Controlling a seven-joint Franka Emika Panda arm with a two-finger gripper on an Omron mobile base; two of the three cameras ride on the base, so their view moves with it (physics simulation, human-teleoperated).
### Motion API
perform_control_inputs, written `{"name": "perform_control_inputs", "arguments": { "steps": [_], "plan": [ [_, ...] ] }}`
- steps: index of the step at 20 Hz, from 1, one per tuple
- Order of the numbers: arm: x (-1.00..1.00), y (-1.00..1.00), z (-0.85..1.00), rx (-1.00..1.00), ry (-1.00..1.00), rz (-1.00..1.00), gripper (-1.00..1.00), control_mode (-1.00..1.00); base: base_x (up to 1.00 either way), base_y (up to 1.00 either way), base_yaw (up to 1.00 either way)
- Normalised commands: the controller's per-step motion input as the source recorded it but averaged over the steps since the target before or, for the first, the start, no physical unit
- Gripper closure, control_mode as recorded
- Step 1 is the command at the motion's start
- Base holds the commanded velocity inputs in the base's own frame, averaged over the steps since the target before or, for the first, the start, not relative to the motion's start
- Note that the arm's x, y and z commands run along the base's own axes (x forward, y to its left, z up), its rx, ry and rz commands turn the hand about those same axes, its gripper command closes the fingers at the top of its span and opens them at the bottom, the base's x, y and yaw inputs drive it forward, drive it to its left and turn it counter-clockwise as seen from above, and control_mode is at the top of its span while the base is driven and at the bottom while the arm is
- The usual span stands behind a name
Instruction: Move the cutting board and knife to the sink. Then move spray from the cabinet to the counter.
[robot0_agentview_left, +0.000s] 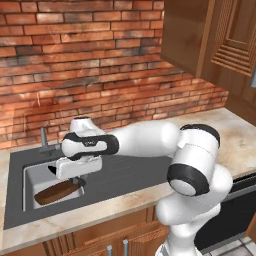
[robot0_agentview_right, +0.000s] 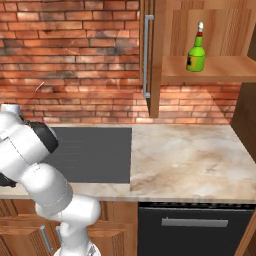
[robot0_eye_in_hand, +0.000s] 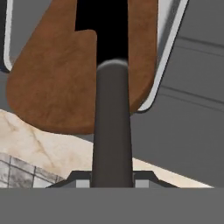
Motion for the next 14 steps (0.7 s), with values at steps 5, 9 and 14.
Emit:
{"name": "perform_control_inputs", "arguments": {
  "steps": [5,9,14],
  "plan": [
    [0.16,0.25,0.00,-0.14,0.19,0.00,1.00,-1.00,0.00,0.00,0.00],
    [0.14,0.16,-0.01,-0.12,0.15,0.00,1.00,-1.00,0.00,0.00,0.00],
    [0.09,0.08,-0.13,-0.09,0.06,0.00,1.00,-1.00,0.00,0.00,0.00]
  ]
}}
